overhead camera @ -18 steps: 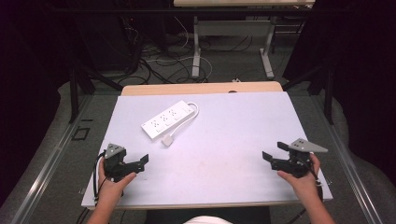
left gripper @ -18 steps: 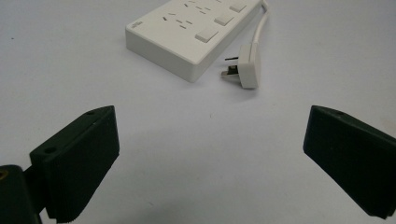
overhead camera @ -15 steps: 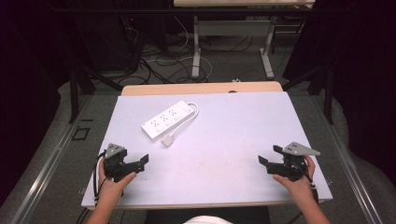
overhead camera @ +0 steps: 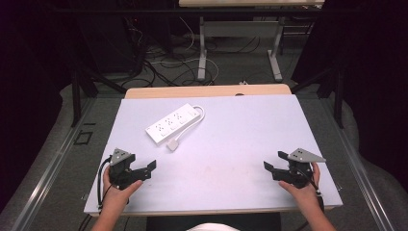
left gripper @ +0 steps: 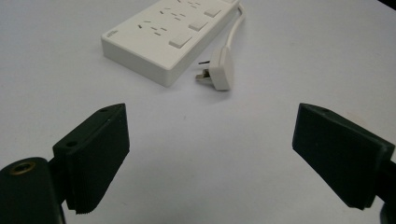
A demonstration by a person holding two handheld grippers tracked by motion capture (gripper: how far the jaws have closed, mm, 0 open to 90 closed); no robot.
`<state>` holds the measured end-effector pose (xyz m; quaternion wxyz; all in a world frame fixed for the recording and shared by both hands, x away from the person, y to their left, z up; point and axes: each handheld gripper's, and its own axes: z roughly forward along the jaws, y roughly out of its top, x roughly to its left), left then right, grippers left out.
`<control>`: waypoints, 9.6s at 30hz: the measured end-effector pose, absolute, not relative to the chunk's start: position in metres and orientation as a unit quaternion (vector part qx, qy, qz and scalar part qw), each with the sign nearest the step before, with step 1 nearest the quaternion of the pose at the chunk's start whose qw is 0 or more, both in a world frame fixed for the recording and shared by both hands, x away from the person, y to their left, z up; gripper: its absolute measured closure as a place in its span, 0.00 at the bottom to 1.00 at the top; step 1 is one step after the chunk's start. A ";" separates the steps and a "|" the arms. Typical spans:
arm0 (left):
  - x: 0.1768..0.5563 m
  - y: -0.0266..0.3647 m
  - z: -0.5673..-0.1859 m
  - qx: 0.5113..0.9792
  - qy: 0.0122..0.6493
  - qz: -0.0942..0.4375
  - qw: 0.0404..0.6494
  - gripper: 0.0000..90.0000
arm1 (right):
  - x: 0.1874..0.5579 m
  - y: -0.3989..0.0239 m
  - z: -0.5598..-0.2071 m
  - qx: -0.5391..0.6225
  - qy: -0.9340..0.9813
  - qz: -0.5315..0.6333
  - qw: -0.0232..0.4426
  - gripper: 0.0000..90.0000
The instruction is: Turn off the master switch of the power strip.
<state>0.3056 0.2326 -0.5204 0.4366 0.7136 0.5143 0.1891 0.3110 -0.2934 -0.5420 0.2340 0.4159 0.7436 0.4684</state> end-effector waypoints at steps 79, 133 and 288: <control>0.412 0.154 -0.394 0.730 0.496 0.210 0.421 0.44 | 0.311 -0.291 -0.545 0.432 0.728 0.468 0.252 0.30; 0.501 0.091 -0.430 0.757 0.505 0.190 0.369 0.74 | 0.312 -0.297 -0.544 0.440 0.720 0.478 0.244 0.29; 0.478 0.111 -0.438 0.745 0.534 0.147 0.372 1.00 | 0.308 -0.306 -0.540 0.430 0.727 0.474 0.247 0.19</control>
